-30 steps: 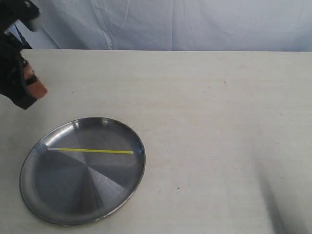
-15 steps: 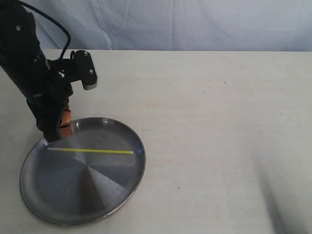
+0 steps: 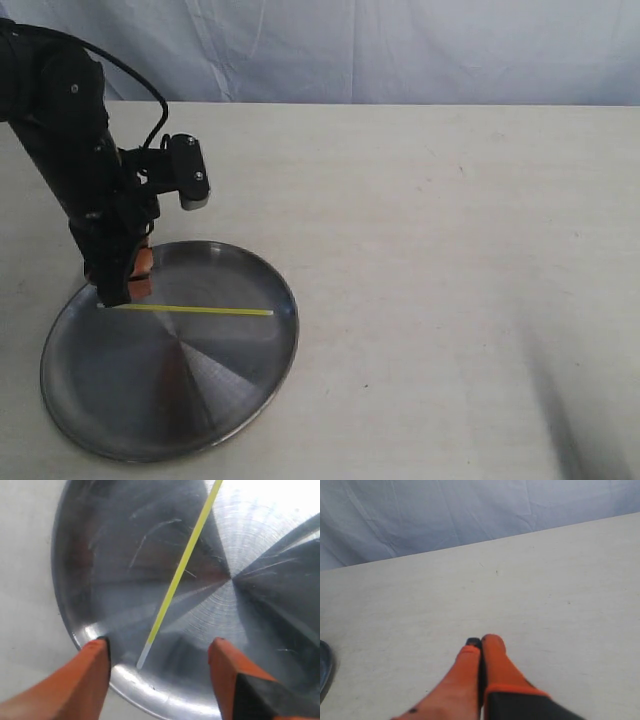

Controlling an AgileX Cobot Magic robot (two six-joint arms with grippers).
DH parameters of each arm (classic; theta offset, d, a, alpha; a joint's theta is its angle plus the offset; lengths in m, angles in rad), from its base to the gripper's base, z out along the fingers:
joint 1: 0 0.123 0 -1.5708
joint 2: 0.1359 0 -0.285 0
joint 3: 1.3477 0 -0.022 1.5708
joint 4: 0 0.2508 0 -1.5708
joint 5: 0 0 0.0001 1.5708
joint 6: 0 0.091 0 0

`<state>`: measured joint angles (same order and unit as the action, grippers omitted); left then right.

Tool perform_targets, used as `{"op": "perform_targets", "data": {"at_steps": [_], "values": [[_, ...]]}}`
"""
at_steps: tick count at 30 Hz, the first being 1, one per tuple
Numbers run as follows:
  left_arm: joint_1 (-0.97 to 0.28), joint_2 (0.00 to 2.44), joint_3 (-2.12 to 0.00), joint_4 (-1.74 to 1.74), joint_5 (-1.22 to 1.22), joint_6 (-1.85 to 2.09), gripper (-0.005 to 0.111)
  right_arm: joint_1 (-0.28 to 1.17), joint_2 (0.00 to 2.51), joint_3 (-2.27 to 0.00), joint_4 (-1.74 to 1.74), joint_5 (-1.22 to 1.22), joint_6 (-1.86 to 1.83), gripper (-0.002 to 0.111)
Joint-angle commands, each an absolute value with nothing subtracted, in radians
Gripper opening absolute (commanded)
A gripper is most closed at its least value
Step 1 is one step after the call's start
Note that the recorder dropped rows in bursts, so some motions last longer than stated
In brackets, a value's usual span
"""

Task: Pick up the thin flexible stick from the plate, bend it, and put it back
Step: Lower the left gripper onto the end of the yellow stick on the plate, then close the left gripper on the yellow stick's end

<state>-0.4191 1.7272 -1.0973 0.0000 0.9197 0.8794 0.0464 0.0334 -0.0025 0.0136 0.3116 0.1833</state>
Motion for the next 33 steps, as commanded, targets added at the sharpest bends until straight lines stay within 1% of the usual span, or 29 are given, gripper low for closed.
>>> {"op": "perform_targets", "data": {"at_steps": [1, 8, 18, 33], "values": [[-0.423, 1.733, -1.082, 0.000, 0.905, 0.922, 0.057, 0.040, 0.026, 0.000, 0.015, 0.304, 0.182, -0.001], [-0.423, 1.744, -1.082, 0.012, 0.895, 0.928, 0.057, 0.040, 0.026, 0.000, 0.015, 0.304, 0.182, -0.001], [-0.421, 1.833, -1.053, 0.082, 0.884, 0.928, 0.057, 0.040, 0.026, 0.000, 0.012, 0.304, 0.182, -0.001], [-0.413, 1.913, -1.047, 0.078, 0.841, 0.926, 0.056, 0.040, 0.026, 0.000, 0.012, 0.304, 0.182, -0.001]]}}
